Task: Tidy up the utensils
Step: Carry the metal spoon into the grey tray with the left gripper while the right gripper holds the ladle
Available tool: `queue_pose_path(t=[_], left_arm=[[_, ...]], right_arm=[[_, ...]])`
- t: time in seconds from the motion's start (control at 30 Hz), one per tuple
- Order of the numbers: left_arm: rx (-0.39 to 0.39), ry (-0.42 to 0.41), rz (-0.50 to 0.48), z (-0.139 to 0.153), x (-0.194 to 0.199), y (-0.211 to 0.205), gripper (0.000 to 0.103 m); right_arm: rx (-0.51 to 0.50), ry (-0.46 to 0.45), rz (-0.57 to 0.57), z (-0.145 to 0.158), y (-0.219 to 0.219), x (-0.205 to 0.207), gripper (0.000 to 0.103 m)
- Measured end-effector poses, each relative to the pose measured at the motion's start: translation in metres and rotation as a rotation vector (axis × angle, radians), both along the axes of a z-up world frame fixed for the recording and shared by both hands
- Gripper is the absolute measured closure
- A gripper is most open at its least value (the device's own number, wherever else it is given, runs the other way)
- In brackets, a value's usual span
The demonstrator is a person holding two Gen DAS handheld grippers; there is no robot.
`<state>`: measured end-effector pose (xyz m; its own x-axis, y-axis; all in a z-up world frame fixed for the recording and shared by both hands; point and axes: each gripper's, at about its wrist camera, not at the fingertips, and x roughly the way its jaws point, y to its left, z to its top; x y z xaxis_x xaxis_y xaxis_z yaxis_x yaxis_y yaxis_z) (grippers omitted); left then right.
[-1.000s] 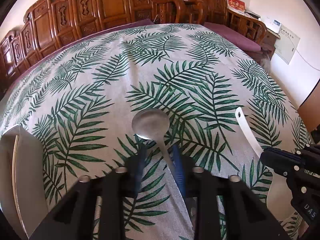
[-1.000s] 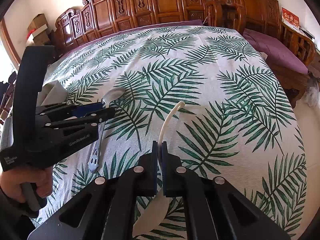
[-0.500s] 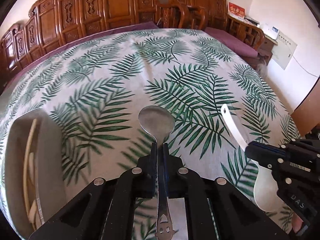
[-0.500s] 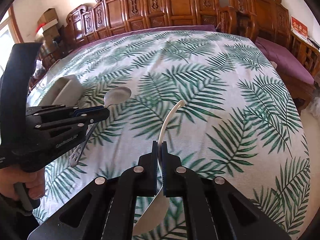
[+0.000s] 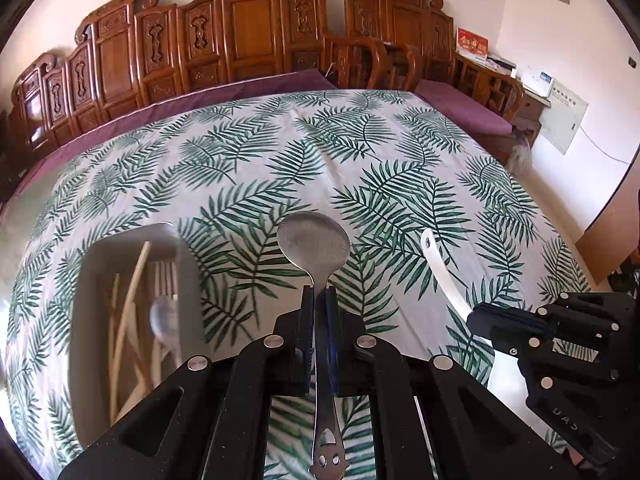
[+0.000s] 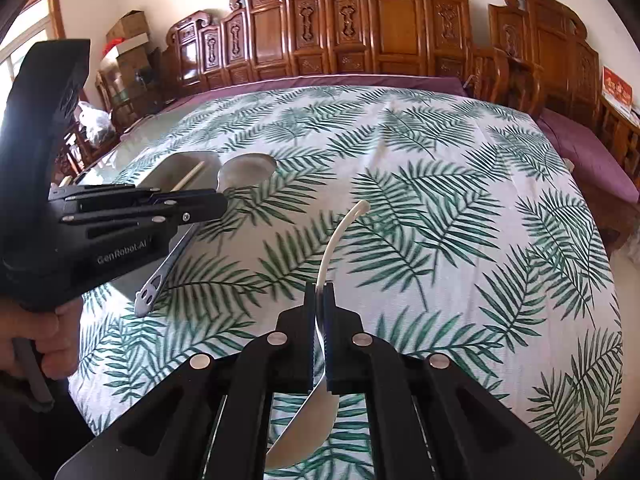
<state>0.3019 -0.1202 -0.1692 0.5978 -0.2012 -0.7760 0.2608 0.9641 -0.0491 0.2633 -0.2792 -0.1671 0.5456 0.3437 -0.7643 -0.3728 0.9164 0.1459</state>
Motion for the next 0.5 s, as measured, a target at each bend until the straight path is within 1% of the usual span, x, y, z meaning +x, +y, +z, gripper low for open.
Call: queue_pose_path(t=[0.33, 0.5], left_arm=[[-0.018, -0.032, 0.01, 0.02, -0.013, 0.043, 0.098], [-0.016, -0.046, 0.024, 0.024, -0.015, 0.066, 0.098]], right_arm=[[-0.005, -0.033, 0.047, 0.01, 0.031, -0.012, 0.099], [-0.006, -0.042, 0.07, 0.013, 0.043, -0.016, 0.099]])
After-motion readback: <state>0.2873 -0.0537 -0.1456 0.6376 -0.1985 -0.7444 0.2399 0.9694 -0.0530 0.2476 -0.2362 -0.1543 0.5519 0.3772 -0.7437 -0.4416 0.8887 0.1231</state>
